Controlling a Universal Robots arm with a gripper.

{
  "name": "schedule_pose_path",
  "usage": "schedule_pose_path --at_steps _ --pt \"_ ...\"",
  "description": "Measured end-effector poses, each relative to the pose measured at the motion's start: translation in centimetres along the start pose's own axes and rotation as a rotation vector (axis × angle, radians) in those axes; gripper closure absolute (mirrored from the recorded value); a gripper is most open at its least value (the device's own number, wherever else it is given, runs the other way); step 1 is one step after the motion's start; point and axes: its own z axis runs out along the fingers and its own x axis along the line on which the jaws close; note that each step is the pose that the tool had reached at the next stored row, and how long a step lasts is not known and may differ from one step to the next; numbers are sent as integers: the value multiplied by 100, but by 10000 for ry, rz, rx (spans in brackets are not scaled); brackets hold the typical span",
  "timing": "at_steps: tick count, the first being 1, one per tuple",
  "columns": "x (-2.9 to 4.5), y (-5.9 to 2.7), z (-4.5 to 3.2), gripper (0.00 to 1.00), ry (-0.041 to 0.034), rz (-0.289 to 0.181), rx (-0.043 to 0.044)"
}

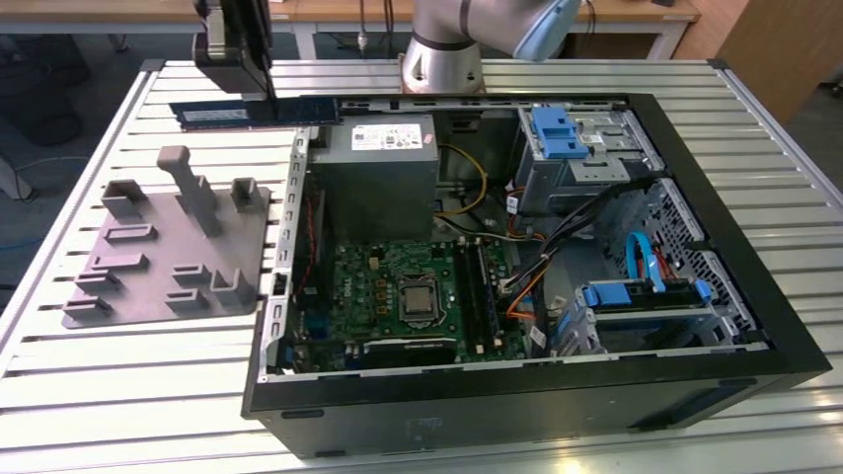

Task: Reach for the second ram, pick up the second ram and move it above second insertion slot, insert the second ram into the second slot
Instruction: 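Pick up the second ram and move it above second insertion slot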

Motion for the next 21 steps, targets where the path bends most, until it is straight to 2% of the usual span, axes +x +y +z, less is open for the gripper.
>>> schedule_pose_path --at_steps 21 --pt "21 -598 -10 86 -1 1 -23"
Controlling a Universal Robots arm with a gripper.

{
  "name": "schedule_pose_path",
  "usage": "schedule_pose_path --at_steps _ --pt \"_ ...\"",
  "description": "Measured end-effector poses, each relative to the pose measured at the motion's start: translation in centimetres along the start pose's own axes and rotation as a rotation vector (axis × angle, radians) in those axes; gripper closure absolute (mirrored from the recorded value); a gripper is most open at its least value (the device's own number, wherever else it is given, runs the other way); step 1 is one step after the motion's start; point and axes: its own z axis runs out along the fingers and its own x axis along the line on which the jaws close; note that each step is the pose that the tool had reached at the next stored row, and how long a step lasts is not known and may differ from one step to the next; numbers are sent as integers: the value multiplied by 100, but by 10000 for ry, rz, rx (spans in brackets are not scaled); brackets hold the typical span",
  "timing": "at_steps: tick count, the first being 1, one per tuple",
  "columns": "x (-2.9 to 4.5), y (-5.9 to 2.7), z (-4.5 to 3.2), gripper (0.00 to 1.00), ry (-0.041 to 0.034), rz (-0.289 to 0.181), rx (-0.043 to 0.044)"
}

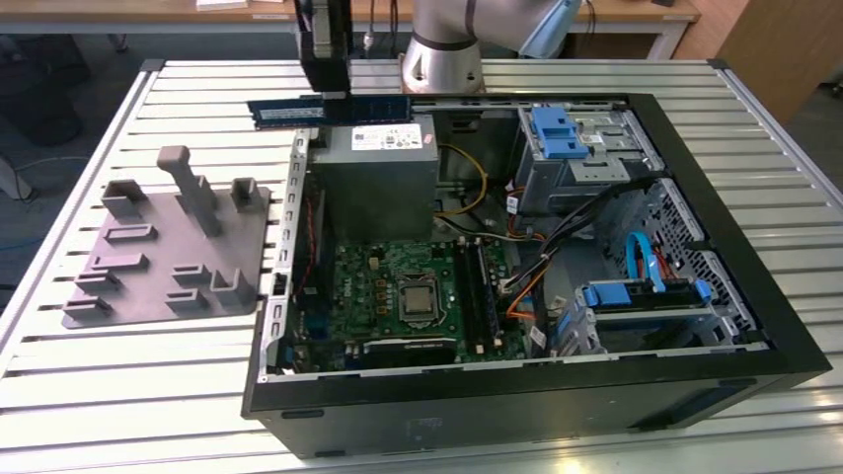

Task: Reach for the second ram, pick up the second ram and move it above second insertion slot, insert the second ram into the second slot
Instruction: 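Pick up the second ram and move it above second insertion slot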

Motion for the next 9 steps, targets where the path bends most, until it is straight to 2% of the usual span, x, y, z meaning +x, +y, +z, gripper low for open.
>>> schedule_pose_path --at_steps 9 --pt "9 -251 -5 86 0 0 -10"
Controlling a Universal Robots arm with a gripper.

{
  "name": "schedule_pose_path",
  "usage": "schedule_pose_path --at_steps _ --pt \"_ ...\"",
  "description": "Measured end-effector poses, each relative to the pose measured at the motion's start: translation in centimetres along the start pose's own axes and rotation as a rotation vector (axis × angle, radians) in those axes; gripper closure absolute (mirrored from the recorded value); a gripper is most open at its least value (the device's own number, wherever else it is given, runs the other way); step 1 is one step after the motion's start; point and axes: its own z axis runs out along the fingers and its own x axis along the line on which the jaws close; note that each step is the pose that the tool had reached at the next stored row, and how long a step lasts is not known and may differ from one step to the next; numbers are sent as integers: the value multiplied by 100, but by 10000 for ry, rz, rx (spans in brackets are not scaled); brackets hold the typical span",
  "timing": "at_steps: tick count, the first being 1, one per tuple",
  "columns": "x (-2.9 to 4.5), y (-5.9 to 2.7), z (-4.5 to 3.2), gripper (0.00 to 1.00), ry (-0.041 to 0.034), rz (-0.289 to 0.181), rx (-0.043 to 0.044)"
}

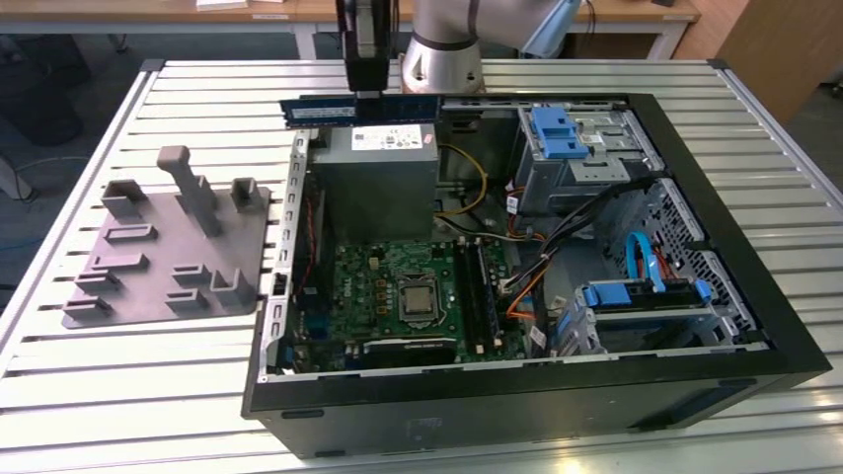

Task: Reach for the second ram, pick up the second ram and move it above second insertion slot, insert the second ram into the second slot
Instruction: 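Pick up the second ram and move it above second insertion slot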

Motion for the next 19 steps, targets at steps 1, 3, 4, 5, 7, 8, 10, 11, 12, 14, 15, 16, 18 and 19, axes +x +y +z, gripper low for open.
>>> schedule_pose_path --at_steps 1,3,4,5,7,8,10,11,12,14,15,16,18,19 --pt "1 -27 -1 86 0 0 -1" --pt "3 -86 -1 86 -1 0 -3" --pt "4 -115 -2 86 -1 0 -4" --pt "5 -145 -3 86 0 0 -6" --pt "7 -203 -4 86 -1 0 -8" --pt "8 -232 -5 86 0 1 -10" --pt "10 -291 -6 86 0 1 -13" --pt "11 -322 -6 86 -1 1 -13" --pt "13 -355 -7 86 -1 0 -16" --pt "14 -412 -8 86 0 0 -18" --pt "15 -439 -9 86 0 0 -19" --pt "16 -465 -9 86 -1 1 -20" --pt "18 -516 -10 86 -1 1 -21" --pt "19 -543 -10 86 -1 1 -22"
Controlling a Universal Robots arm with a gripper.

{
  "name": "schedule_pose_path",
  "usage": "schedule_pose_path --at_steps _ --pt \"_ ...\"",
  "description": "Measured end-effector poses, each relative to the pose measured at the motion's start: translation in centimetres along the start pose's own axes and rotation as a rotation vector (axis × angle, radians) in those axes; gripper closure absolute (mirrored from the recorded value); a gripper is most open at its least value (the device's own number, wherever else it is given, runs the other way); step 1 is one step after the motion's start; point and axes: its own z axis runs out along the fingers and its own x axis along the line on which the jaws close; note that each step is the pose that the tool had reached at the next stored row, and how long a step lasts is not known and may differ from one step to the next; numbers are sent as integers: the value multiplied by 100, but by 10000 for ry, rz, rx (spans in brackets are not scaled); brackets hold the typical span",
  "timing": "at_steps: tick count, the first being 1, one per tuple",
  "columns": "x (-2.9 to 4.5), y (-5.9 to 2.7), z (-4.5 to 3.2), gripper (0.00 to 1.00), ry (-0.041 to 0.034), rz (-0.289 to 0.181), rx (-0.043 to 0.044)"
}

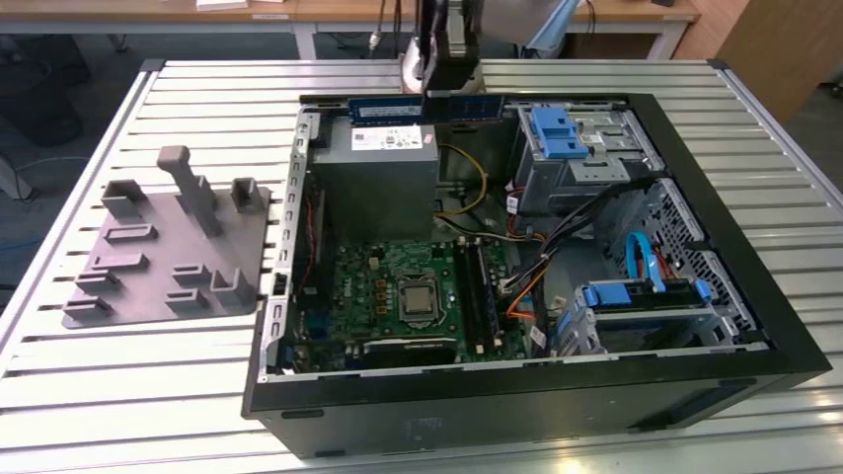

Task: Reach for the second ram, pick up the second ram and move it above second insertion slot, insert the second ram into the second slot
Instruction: 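Pick up the second ram and move it above second insertion slot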

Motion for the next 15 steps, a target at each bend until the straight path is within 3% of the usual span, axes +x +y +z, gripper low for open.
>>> schedule_pose_path --at_steps 15 --pt "15 -406 -8 86 -1 -1 -13"
